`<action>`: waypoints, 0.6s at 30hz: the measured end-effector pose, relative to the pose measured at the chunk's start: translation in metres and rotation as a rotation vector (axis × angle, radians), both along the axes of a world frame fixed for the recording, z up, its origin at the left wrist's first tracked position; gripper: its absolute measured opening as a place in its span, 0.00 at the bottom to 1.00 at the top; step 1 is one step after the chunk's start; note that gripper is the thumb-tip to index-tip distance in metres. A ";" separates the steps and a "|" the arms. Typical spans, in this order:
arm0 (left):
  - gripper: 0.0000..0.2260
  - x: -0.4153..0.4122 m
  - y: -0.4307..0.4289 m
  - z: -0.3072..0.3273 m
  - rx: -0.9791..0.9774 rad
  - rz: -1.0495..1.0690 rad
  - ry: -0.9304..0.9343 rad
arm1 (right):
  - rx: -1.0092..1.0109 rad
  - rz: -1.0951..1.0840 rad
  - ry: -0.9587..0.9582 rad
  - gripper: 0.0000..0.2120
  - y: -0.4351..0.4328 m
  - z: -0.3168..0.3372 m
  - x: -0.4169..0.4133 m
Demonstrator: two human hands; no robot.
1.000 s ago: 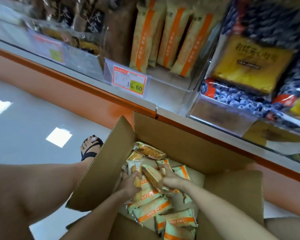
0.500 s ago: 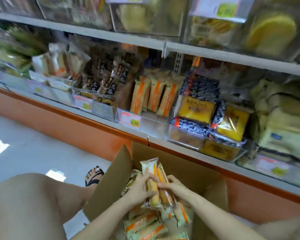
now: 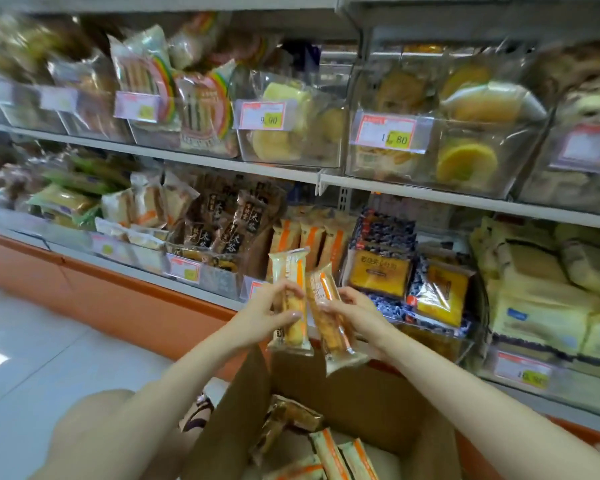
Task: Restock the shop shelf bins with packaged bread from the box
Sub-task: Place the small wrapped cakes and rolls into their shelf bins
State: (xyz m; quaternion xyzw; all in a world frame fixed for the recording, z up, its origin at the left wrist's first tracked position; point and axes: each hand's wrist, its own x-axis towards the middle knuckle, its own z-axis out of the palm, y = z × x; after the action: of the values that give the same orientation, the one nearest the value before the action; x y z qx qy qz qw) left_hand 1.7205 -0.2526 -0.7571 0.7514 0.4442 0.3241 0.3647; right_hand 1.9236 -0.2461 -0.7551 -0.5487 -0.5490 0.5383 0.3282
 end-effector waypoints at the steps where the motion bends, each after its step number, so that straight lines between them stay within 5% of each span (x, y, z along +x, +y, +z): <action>1: 0.09 -0.002 0.011 0.008 0.033 0.036 0.027 | 0.013 -0.029 0.020 0.19 0.009 0.010 -0.006; 7: 0.11 -0.015 0.083 0.038 0.196 0.209 0.114 | 0.130 -0.160 0.026 0.28 0.065 0.050 -0.036; 18: 0.13 -0.017 0.153 0.011 0.075 0.253 0.324 | 0.131 -0.246 -0.076 0.28 0.124 0.036 -0.055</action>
State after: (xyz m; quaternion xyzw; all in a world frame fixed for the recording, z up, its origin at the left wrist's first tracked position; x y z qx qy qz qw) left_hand 1.7039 -0.1000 -0.7462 0.7452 0.5754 0.2585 0.2164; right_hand 1.8682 -0.1224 -0.7195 -0.6093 -0.5235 0.4359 0.4058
